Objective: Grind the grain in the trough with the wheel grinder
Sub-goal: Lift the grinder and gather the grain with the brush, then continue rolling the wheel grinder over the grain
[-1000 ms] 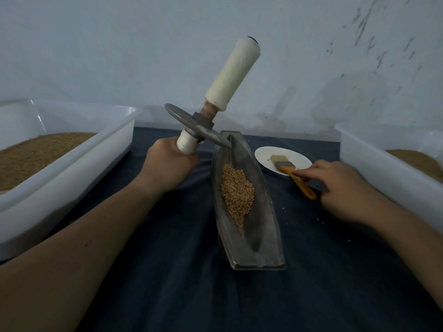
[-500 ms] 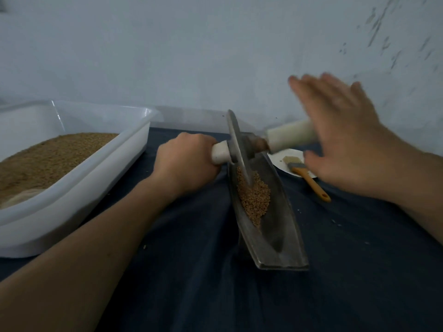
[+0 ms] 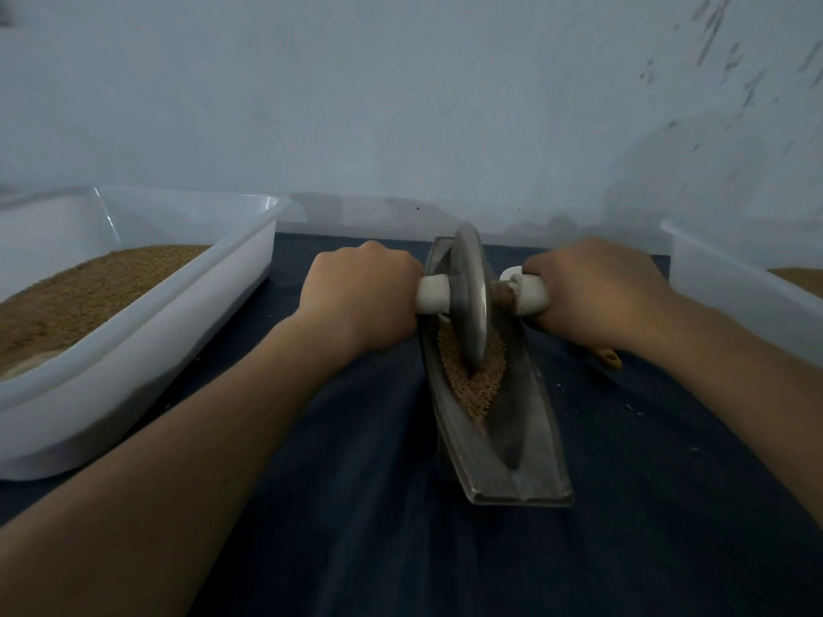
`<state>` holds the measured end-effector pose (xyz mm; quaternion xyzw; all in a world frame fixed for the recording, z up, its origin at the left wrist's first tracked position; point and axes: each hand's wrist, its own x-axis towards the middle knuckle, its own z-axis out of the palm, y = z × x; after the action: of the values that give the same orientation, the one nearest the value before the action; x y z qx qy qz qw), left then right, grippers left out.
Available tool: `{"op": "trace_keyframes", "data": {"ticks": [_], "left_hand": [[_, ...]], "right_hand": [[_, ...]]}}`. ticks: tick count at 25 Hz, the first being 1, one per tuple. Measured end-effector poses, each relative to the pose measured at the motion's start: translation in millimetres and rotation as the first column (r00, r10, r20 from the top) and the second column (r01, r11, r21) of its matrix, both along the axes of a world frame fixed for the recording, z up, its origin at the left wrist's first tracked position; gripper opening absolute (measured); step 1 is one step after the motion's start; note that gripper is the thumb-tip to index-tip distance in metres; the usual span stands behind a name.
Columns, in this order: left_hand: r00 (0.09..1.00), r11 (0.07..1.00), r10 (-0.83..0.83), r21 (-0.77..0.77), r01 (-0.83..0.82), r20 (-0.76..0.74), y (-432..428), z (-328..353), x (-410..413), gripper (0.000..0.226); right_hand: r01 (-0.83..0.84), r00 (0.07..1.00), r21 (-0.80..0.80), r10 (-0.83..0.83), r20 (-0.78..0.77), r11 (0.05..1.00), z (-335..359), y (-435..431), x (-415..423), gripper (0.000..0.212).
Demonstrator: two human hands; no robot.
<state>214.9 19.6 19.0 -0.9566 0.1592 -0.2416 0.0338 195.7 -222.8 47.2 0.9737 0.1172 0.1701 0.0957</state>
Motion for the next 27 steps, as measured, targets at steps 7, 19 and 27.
{"op": "trace_keyframes", "data": {"ticks": [7, 19, 27], "left_hand": [[0.983, 0.997, -0.03, 0.067, 0.042, -0.181, 6, 15, -11, 0.016], [0.982, 0.995, 0.081, 0.063, -0.072, -0.168, -4, 19, 15, 0.016], [0.999, 0.989, 0.012, 0.149, -0.006, -0.038, 3, 14, 4, 0.009]], "right_hand": [[-0.02, 0.976, 0.017, 0.023, -0.215, 1.0, 13, 0, -6, 0.022], [-0.02, 0.984, -0.053, 0.01, -0.178, 0.998, 21, 16, 31, 0.015], [-0.056, 0.99, 0.055, 0.063, -0.123, 0.997, -3, 1, 16, 0.014]]}}
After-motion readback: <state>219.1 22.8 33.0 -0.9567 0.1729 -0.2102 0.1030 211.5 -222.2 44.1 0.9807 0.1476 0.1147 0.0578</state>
